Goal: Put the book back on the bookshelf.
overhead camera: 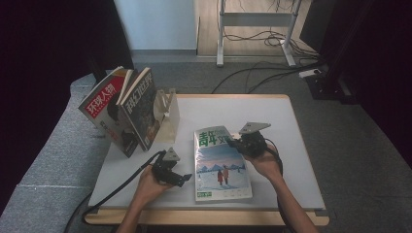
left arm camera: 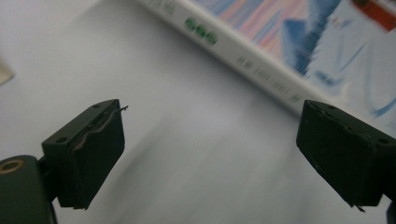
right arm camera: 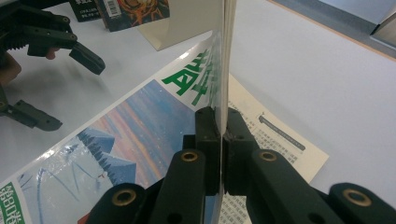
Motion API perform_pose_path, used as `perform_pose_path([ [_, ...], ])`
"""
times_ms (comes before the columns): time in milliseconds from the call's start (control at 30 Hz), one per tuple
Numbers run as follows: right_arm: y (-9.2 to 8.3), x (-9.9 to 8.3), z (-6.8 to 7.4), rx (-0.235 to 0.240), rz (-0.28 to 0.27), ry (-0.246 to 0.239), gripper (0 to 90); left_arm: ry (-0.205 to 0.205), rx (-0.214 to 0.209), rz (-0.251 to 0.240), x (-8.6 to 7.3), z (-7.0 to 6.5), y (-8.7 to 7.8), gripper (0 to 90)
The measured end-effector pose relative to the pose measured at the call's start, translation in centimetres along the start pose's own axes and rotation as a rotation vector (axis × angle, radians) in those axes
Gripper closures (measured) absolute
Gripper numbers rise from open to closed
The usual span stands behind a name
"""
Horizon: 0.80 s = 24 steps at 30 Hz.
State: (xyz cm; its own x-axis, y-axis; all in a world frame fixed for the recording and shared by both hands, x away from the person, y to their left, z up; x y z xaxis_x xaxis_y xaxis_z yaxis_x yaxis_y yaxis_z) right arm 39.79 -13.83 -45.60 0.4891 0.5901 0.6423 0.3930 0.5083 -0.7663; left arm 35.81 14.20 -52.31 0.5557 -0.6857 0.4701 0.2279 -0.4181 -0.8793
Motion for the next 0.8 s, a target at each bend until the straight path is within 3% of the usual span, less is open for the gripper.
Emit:
perform_pose_path([
  [100,-0.2,0.0,0.1,-0.002,-0.006,-0.003,86.0,0.006,-0.01,-0.005,0.8,-0.1,0.0,8.5],
  [133,-0.4,0.0,0.2,-0.008,-0.01,-0.011,86.0,0.017,-0.04,-0.005,1.5,-0.3,0.2,9.6],
  [167,-0.5,0.0,0.2,-0.011,-0.012,-0.015,86.0,0.017,-0.04,-0.005,1.5,-0.3,0.2,10.5],
  [300,-1.0,0.0,0.3,-0.011,-0.022,-0.015,86.0,0.061,-0.052,0.029,2.4,-1.1,0.9,13.5],
  [367,-1.1,0.0,0.4,-0.012,-0.024,-0.017,86.0,0.065,-0.065,0.025,2.6,-1.4,1.1,13.3],
  [467,-1.6,-0.1,0.5,-0.014,-0.032,-0.026,86.0,0.056,-0.118,0.018,2.7,-1.6,1.6,14.3],
  [600,-2.0,-0.1,0.7,-0.02,-0.038,-0.038,85.9,0.063,-0.137,0.008,2.8,-1.8,1.7,16.5],
  [633,-2.2,-0.1,0.8,-0.02,-0.042,-0.042,85.9,0.068,-0.161,0.008,2.7,-2.0,1.9,17.5],
  [800,-2.4,-0.2,0.9,-0.011,-0.047,-0.048,85.8,0.057,-0.2,0.013,2.7,-2.1,2.1,20.4],
])
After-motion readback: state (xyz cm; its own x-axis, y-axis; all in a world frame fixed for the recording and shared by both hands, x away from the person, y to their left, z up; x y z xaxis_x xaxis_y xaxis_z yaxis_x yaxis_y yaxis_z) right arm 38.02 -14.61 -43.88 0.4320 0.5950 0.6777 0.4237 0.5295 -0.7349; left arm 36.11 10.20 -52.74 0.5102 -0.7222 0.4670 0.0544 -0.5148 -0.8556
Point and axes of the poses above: each handheld gripper's, and its own axes: y roughly forward along the jaws, x roughly out of its top, z roughly to its left, the point moved 3 cm from there along y, roughly forward along the jaws, and after that the axes turned 15 degrees about z, right-handed, at the moved point
